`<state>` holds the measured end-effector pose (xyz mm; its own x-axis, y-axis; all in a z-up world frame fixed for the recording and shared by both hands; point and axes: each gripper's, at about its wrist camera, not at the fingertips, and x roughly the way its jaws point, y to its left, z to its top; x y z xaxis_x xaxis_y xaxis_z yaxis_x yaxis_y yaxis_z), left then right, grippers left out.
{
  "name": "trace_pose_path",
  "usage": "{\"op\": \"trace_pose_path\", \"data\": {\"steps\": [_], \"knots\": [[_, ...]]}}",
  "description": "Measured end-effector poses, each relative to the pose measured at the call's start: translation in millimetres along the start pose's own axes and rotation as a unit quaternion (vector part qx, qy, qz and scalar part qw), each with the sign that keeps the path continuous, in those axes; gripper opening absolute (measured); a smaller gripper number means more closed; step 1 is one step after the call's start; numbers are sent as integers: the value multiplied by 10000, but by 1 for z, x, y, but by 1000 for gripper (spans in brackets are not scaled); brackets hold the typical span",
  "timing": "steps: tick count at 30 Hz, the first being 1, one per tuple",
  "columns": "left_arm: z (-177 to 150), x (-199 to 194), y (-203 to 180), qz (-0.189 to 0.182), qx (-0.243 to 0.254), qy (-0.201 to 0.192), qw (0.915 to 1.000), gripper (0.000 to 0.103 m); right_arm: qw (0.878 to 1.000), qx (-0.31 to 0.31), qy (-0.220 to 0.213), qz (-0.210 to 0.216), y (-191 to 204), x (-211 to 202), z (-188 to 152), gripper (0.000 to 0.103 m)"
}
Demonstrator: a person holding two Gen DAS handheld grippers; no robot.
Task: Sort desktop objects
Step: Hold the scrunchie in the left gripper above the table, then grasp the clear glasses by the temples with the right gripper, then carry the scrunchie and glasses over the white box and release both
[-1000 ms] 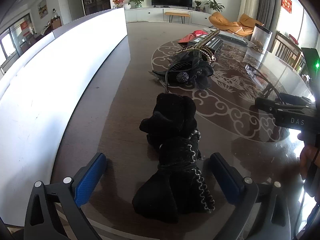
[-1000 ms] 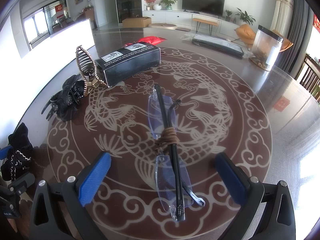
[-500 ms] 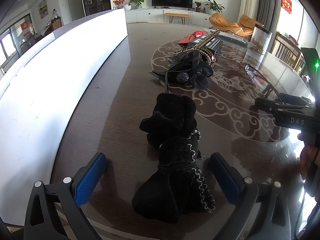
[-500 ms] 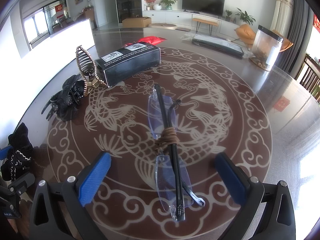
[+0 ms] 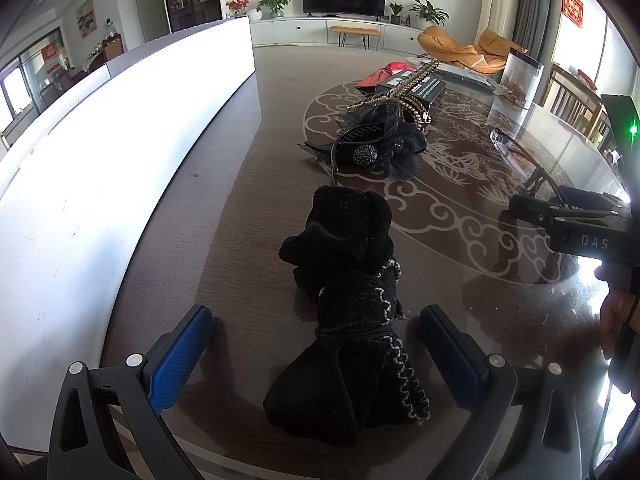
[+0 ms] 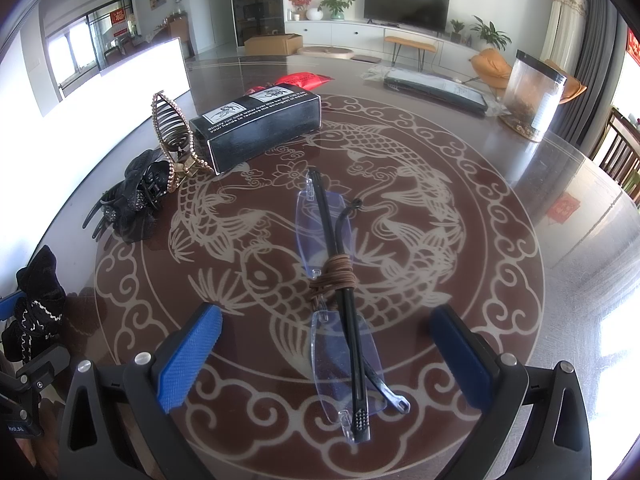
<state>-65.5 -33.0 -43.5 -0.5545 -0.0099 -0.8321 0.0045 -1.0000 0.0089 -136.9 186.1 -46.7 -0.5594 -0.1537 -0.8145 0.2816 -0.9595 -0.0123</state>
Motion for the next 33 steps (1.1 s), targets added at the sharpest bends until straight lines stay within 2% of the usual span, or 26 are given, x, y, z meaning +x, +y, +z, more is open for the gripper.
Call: {"op": "trace_pose_path", "data": {"steps": [3,5,10,11,13,14,15,16,17,18,19,21,23,26,33], "knots": [[-1,-2,0,-46,56,19,10000,103,10000,-39,49,44,-1,0,1,103],[-1,-4,0,-61,77,23,9999,103,9993,-104,336,97,-4,1,4,103],[0,-4,1,-63,77,15,9999,103,9976,-87,635,248,-13,-5,4,103],[-1,-4,1,-62,80,18,9999,103,9972,-133,691,239,-13,-5,4,100],[0,-3,1,-74,83,30,9999,103,9969,-216,717,234,-12,-8,6,87],[0,-3,2,-94,90,29,9999,100,9970,-266,685,261,-11,-12,8,68],[1,-5,1,-115,121,-34,9999,91,9969,-276,667,319,-12,-13,10,42],[2,-9,0,-165,187,-132,9996,65,9967,-260,675,357,-13,-14,12,29],[2,-12,-2,-255,257,-182,9992,38,9968,-223,665,373,-14,-14,15,26],[3,-14,-3,-361,288,-204,9987,31,9970,-206,640,373,-14,-17,16,17],[3,-15,-1,-522,232,-184,9982,31,9973,-196,603,365,-15,-21,17,8],[5,-21,8,-1001,-5,-231,9947,31,9976,-119,517,441,-14,-32,18,7],[6,-34,14,-1190,-111,-451,9918,31,9979,-103,396,508,-11,-48,16,7],[6,-49,25,-1677,-295,-662,9832,31,9979,-93,205,614,-8,-73,9,7],[5,-82,41,-1805,-614,-981,9767,31,9957,-73,-321,865,5,-119,12,7]]}}
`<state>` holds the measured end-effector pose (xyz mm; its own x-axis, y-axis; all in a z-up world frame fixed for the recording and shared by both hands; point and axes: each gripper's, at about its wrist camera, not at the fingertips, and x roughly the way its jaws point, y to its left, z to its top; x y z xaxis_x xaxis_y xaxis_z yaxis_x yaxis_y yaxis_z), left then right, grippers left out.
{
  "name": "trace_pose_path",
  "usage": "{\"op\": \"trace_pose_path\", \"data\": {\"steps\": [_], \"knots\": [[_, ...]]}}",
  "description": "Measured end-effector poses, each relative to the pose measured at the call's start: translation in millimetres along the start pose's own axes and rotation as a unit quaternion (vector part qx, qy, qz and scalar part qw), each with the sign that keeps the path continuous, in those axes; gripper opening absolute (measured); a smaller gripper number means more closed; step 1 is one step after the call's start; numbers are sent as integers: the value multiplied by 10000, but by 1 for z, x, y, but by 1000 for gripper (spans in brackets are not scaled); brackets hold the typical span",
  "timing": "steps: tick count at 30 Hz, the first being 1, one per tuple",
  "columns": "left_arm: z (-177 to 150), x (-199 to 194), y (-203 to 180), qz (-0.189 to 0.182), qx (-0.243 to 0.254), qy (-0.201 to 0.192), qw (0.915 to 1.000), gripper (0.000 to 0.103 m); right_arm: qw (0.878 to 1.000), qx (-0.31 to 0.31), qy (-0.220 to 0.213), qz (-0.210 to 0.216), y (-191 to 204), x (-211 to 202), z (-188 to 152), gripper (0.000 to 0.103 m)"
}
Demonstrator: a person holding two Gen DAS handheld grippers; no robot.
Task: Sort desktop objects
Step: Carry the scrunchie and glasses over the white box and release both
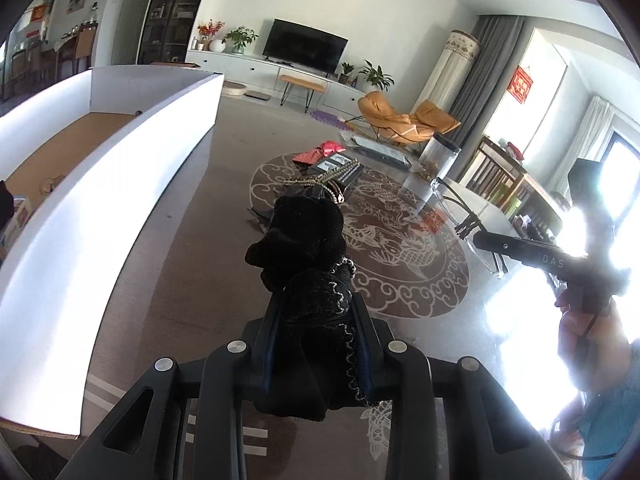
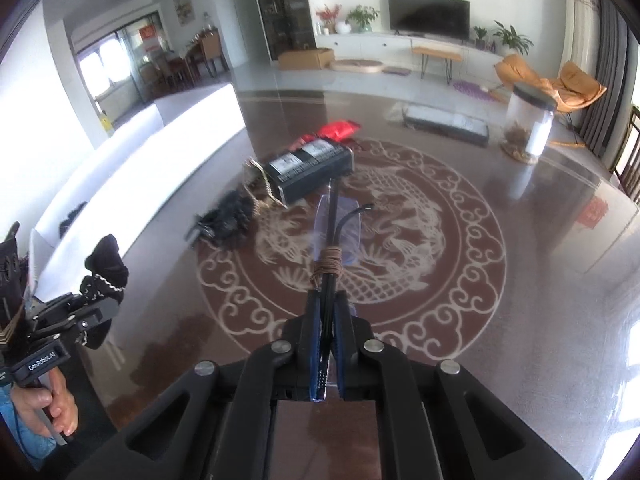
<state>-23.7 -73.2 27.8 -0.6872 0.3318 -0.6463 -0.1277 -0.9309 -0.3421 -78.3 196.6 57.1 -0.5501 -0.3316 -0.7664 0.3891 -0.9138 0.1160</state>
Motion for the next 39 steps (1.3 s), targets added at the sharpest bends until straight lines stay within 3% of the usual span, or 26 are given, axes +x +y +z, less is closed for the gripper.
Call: {"op": "trace_pose_path", "data": {"steps": [6,9,12,17,22,26,28,29,30,33,36,39], "knots": [[37,-68,23,116,-451,-716,9963,31,9963,-410,-509,549,62,-13,47,7],[65,-102,57,426,-712,-1060,9909,31,9902,-681,-726,980,111,-12,79,7],[87,-126,108,928,-989,-1148,9841,31,9818,-937,-787,1455,168,0,108,7],[109,-127,200,1881,-1386,-766,9693,31,9659,-1224,-375,2249,266,45,131,7],[117,-98,263,2380,-1631,-151,9573,31,9528,-1403,360,2670,339,100,117,7],[114,-67,285,2459,-1694,460,9533,33,9496,-1641,918,2508,371,135,91,7],[109,-53,291,2621,-1795,758,9451,38,9473,-1704,1227,2418,377,150,79,9],[106,-50,292,2675,-1864,851,9415,44,9463,-1732,1316,2392,375,155,74,14],[102,-46,293,2688,-1922,894,9396,46,9453,-1747,1339,2408,374,157,72,28],[101,-47,280,2806,-1682,727,9422,58,9458,-1789,1031,2506,368,144,68,53],[102,-58,257,2821,-1645,423,9442,62,9522,-1773,367,2459,348,112,69,70],[105,-73,225,2600,-1512,98,9537,62,9632,-1689,-416,2050,306,81,67,89]]}}
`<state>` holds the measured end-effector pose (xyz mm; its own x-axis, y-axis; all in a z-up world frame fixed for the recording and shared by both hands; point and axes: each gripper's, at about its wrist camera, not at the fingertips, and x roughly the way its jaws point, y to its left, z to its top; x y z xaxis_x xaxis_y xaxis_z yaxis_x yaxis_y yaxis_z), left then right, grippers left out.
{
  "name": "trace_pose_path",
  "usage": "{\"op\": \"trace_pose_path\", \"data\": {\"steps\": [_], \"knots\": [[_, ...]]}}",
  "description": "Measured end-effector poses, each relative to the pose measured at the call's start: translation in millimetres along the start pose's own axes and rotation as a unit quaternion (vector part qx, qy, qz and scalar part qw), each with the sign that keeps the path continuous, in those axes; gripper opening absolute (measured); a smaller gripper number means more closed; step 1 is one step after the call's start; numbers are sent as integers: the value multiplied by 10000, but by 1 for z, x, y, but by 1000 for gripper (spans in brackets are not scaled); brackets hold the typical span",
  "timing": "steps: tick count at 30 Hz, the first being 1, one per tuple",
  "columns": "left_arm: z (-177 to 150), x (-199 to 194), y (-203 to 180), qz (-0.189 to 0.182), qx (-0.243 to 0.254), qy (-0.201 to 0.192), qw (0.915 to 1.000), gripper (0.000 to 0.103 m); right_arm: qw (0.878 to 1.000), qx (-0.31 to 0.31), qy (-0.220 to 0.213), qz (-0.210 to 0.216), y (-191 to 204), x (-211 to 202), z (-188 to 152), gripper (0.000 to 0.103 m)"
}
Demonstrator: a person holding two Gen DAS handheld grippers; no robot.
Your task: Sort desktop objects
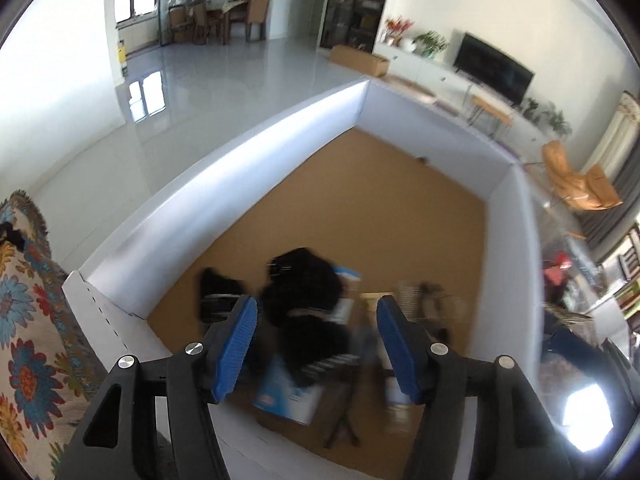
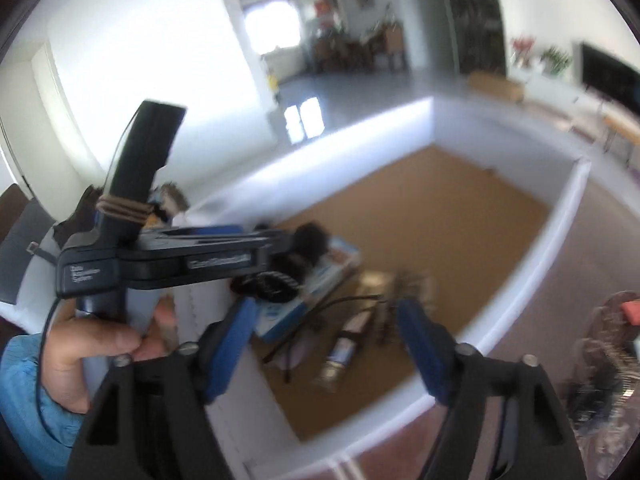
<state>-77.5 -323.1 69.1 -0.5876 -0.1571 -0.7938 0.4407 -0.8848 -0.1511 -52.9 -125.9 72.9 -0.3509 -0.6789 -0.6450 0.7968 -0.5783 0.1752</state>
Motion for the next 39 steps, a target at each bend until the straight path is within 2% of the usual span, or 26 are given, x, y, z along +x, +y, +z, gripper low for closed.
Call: {"op": "trace_pose_path", "data": {"steps": [3,4,5,7,10,12,15,18,21,23,28,31,35,39], "knots": [[-12,-36,-42,-388,281,-325,9983,66,9957,110,-439,-805,-41,-46,-35,96],[-19,-48,-59,-550,395,-429,9968,75,9931,149,-456,-1066,-55,-56,-46,96],[-28,-61,-74,-709,494,-529,9949,84,9889,193,-422,-1411,-72,-66,-63,96],[-51,-85,-103,-1161,747,-691,9880,92,9778,435,-179,-2040,-110,-82,-99,96],[-81,-99,-150,-1755,1269,-566,9746,93,9609,1193,155,-2493,-171,-117,-149,96],[-103,-94,-183,-1897,1647,-365,9672,93,9439,1794,215,-2765,-207,-140,-181,96],[-138,-72,-218,-1804,2088,-23,9612,93,9237,2242,275,-3093,-230,-165,-201,96],[-167,-38,-243,-1607,2373,389,9573,93,9135,2471,413,-3206,-237,-180,-214,96],[-184,-6,-251,-1249,2618,587,9552,93,9139,2502,435,-3167,-229,-171,-215,96],[-193,7,-251,-1151,2632,654,9556,93,9176,2453,457,-3094,-226,-163,-214,96],[-201,19,-240,-1089,2546,572,9592,93,9228,2325,557,-3021,-221,-148,-217,96],[-206,23,-238,-930,2671,468,9580,93,9213,2318,573,-3068,-219,-144,-219,96],[-204,27,-237,-941,2584,524,9600,93,9193,2321,605,-3120,-218,-142,-219,96],[-204,35,-239,-895,2571,521,9608,93,9177,2209,777,-3209,-216,-134,-217,103]]}}
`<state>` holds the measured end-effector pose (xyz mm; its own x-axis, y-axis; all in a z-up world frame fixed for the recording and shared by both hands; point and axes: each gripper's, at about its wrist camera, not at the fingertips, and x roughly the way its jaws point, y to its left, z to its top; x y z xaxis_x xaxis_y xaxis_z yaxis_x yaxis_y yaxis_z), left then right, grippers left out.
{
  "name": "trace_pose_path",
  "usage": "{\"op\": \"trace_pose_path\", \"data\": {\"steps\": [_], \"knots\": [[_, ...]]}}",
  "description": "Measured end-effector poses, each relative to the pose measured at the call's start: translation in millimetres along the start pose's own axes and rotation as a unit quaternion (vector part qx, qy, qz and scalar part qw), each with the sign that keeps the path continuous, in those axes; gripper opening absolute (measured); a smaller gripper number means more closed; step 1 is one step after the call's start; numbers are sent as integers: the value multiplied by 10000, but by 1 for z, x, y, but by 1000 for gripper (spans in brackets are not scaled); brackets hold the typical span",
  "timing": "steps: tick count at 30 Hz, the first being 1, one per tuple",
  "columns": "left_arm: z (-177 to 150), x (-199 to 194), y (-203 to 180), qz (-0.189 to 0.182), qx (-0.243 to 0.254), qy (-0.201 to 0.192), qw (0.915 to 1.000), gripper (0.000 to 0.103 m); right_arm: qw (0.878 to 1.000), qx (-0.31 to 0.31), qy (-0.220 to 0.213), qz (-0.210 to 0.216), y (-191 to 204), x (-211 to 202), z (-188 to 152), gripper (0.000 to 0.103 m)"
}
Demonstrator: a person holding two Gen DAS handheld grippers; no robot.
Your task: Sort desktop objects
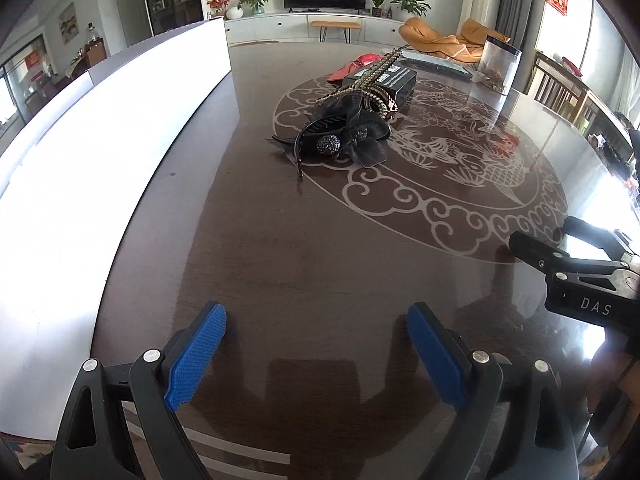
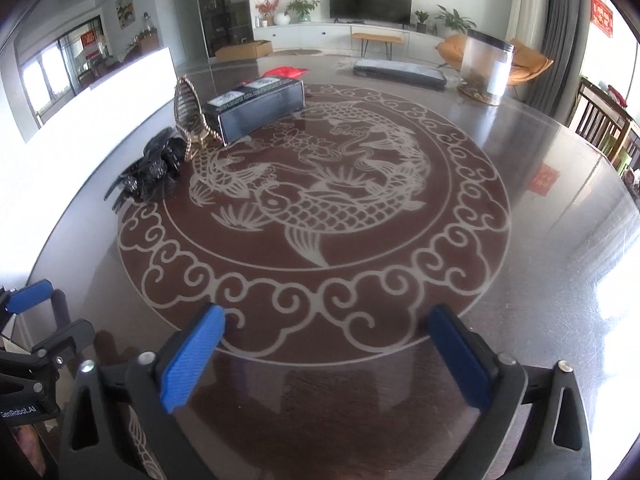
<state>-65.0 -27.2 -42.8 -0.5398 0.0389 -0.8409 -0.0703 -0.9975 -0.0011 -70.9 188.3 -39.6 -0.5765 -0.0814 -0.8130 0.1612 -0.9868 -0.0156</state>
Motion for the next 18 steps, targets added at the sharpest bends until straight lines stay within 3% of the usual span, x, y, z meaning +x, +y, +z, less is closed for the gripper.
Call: {"op": "trace_pose_path", "data": {"steps": [9,13,18], "knots": [[-2,-4,-1,37,17,-29,10000,94,10000,-7,5,29,0,0,0,103],[-2,-2,4,90,-88,28,9999,103,10000,-6,5,28,0,0,0,103],[-4,-3,4,96,-102,26,9999,103,10000,-6,4,28,0,0,-1,103]]}}
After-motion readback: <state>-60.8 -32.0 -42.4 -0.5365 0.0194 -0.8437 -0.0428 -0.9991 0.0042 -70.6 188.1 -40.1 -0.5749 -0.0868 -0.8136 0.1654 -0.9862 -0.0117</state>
